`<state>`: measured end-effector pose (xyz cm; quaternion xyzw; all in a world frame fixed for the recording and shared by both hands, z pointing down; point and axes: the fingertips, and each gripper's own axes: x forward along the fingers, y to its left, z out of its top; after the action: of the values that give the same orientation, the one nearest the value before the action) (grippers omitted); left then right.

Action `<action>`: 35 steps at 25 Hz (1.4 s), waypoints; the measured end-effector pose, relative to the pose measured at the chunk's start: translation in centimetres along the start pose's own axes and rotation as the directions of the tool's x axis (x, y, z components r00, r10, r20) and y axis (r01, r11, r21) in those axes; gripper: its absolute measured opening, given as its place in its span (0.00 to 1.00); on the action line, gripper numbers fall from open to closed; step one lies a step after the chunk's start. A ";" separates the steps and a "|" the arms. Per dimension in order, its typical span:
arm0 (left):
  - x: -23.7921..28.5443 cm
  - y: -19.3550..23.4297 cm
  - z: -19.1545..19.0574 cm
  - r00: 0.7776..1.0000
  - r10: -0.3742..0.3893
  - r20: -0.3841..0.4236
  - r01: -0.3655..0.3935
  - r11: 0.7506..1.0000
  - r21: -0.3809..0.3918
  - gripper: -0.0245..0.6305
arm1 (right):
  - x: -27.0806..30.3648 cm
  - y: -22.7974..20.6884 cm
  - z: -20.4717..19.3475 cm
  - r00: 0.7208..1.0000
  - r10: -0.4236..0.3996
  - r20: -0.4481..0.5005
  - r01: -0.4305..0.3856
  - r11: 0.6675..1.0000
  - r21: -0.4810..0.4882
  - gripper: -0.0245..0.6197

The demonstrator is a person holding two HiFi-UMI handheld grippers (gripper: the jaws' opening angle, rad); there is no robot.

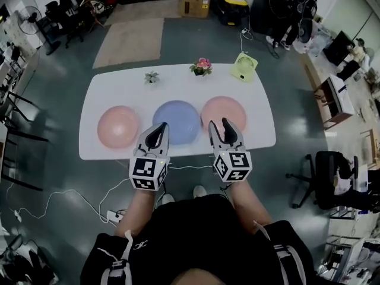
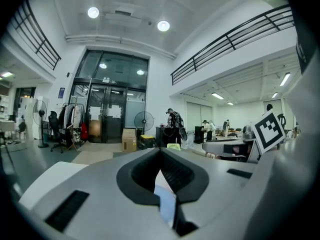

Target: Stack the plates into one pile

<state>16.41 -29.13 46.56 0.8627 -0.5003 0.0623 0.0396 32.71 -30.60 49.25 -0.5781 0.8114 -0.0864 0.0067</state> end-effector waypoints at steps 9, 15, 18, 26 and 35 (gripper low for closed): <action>1.2 0.3 -0.8 0.998 0.059 -0.015 -0.059 0.998 -0.011 0.05 | 2.6 -2.3 -5.7 0.983 0.043 -0.179 -0.076 0.980 -0.181 0.36; 0.0 1.3 -1.6 0.993 0.108 -0.045 -0.108 0.994 -0.009 0.06 | 3.7 -3.5 -15.0 0.887 0.016 -0.461 -0.261 0.841 -0.474 0.36; -1.0 1.9 -2.2 0.990 0.131 -0.057 -0.132 0.991 -0.009 0.05 | 3.9 -5.6 -19.3 0.848 -0.065 -0.526 -0.318 0.732 -0.603 0.35; -2.6 3.1 -2.9 0.981 0.180 -0.072 -0.182 0.983 -0.022 0.05 | 4.5 -10.6 -26.5 0.735 -0.204 -0.647 -0.387 0.657 -0.647 0.33; -3.7 3.3 -2.8 0.978 0.195 -0.073 -0.198 0.980 -0.030 0.06 | 4.6 -13.3 -29.1 0.651 -0.275 -0.707 -0.426 0.638 -0.641 0.27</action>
<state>11.52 -27.29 48.82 0.8054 -0.5826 0.0868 0.0666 40.37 -35.30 80.29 -0.3941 0.7190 0.0339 -0.5715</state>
